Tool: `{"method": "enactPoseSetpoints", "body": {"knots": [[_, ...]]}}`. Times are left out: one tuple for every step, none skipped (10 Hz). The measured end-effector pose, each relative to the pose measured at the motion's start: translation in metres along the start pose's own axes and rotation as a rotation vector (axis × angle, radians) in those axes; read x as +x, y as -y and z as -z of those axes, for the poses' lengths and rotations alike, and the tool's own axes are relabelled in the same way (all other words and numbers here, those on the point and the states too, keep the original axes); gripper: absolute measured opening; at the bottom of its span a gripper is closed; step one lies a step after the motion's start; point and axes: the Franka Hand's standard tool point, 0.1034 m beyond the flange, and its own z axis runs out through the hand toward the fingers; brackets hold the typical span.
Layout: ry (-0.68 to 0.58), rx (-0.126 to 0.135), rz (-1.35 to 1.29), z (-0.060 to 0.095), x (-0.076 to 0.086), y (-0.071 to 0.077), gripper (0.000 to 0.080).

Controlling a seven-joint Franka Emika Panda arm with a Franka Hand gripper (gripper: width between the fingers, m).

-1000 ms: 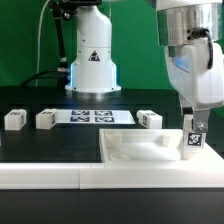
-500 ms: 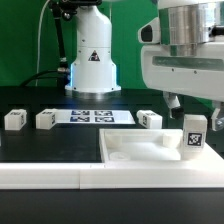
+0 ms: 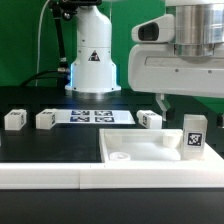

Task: Assemble one leg

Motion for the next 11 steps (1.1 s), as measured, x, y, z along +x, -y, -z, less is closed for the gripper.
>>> {"method": "enactPoseSetpoints", "body": {"knots": [[-0.003, 0.001, 0.043, -0.001, 0.0, -0.001, 0.0649], [-0.003, 0.001, 0.042, -0.001, 0.0, 0.0, 0.0601], [-0.002, 0.001, 0.042, -0.001, 0.0, 0.0, 0.0601], [-0.003, 0.001, 0.042, 0.0, 0.0, 0.0, 0.0414], [-0.004, 0.0, 0.043, 0.0, 0.001, -0.001, 0.0414], [-0.007, -0.005, 0.038, 0.0, 0.003, -0.003, 0.0306], [-0.009, -0.007, 0.025, 0.0, 0.003, -0.004, 0.0306], [-0.011, -0.009, 0.026, 0.0, 0.005, -0.005, 0.0306], [-0.012, -0.008, -0.002, 0.001, 0.006, -0.007, 0.0306], [-0.017, -0.012, -0.095, 0.001, 0.009, -0.01, 0.0306], [-0.018, -0.014, -0.094, 0.001, 0.009, -0.011, 0.0305]]}}
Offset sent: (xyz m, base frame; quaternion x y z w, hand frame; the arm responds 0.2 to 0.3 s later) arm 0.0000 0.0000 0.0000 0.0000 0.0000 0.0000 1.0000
